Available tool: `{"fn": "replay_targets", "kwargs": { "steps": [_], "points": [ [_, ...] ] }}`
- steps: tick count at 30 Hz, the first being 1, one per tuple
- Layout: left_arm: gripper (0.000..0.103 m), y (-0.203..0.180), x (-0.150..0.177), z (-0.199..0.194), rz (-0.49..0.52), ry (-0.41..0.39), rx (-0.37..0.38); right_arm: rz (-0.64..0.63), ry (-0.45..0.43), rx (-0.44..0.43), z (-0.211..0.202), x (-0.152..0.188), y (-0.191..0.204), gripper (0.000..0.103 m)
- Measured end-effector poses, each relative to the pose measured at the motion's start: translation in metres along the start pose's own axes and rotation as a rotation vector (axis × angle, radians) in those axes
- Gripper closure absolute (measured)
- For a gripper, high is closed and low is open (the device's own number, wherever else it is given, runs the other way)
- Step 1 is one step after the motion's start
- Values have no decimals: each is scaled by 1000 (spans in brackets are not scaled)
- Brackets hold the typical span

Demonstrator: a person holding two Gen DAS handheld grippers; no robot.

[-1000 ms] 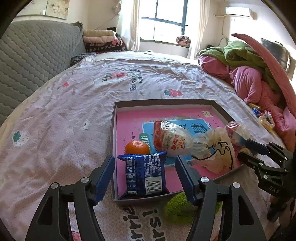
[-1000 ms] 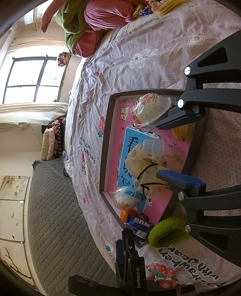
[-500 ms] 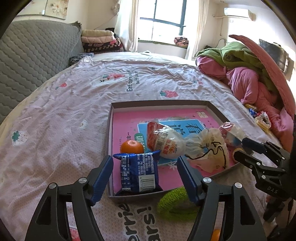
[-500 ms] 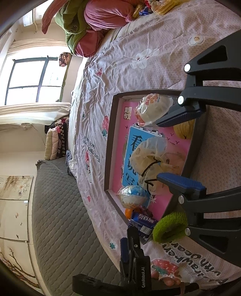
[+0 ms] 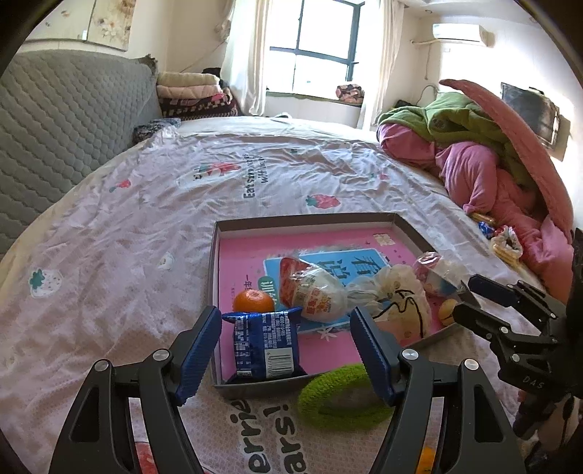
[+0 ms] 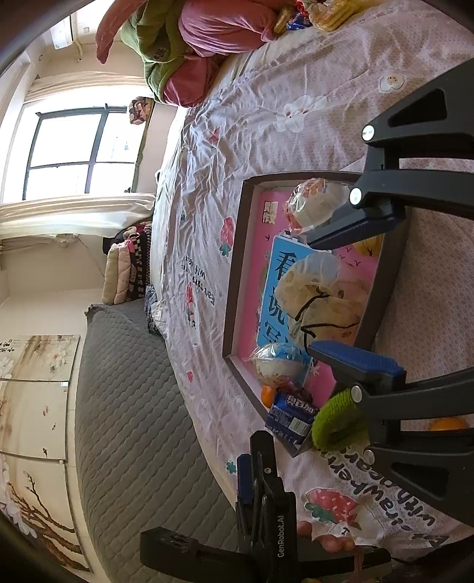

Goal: Organize objects
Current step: 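Withdraw both tools from the tray toward the green ring and orange on the bed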

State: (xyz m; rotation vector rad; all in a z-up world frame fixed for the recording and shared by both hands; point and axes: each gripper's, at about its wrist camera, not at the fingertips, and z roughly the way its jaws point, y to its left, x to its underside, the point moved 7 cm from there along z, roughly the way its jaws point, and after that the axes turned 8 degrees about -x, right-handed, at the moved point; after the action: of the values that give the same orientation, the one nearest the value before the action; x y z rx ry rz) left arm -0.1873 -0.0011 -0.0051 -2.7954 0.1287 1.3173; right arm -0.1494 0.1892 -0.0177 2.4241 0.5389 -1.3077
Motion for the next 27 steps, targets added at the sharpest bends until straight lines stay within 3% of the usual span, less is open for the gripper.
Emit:
{"fn": "replay_targets", "kwargs": {
  "steps": [10, 20, 24, 27],
  "points": [
    [28, 4, -4, -12, -18, -30, 12, -26, -69, -30, -21, -10, 13, 32],
    [28, 1, -2, -21, -3, -49, 8, -31, -123, -29, -35, -15, 19, 31],
    [28, 0, -2, -26, -1, -61, 3, -28, -174, -27, -47, -19, 20, 23],
    [28, -1, 1, -29, -3, -61, 6, -42, -198, -39, -54, -22, 26, 23]
  ]
}}
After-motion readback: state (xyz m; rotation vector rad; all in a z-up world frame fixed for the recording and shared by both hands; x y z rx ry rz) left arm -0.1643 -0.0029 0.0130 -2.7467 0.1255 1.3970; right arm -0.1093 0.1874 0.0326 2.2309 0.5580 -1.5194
